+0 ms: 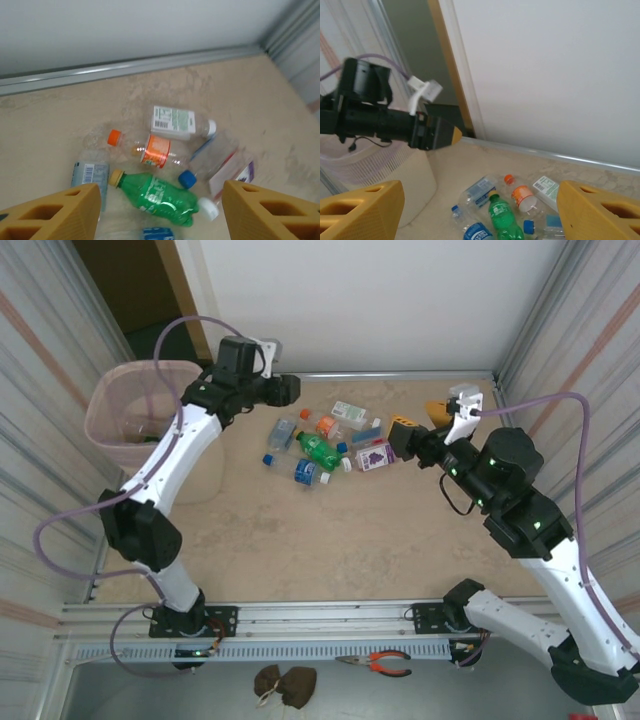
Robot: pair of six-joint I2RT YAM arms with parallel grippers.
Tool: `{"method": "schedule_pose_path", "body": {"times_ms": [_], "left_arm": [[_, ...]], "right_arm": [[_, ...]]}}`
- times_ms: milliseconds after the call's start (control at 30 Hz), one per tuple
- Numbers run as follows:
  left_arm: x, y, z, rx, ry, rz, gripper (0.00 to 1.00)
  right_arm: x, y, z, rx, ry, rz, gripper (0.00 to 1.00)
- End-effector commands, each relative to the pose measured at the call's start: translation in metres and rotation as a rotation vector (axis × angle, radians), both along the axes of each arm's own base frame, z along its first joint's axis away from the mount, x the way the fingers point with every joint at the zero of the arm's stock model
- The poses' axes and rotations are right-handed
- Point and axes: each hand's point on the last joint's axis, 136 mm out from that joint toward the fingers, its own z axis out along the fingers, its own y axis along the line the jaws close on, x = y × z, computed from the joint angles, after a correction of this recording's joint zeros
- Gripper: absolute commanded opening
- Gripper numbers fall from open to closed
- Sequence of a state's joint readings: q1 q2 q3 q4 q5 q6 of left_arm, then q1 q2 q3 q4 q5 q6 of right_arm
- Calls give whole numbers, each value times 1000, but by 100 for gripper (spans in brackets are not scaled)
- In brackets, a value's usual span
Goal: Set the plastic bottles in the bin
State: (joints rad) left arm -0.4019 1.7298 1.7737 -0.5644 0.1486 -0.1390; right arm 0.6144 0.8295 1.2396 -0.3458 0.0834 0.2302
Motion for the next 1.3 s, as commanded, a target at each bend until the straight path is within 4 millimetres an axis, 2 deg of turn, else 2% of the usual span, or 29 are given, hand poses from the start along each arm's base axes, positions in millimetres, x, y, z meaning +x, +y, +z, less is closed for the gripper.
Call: {"method": "schedule_pose_path", "body": {"times_ms": [0,167,367,567,833,1267], "left_arm": [[2,-10,-24,225,-46,-151,65],[17,-14,-69,403,-16,-183,67],[30,-14,-112,491,47,-205,68],[44,-11,-150,535,130,-215,68],[57,15,-176,517,212,-160,68],[66,28,-219,503,305,-155,73]], "right_arm": [[-7,-13,16,24,-40,-34,79],[-9,-17,16,31,-36,-45,79],[-13,-24,14,59,-22,-65,79],[-18,-32,3,87,10,-89,78],[-16,-29,-9,99,47,-85,78],[-9,-20,-19,92,75,-67,78]]}}
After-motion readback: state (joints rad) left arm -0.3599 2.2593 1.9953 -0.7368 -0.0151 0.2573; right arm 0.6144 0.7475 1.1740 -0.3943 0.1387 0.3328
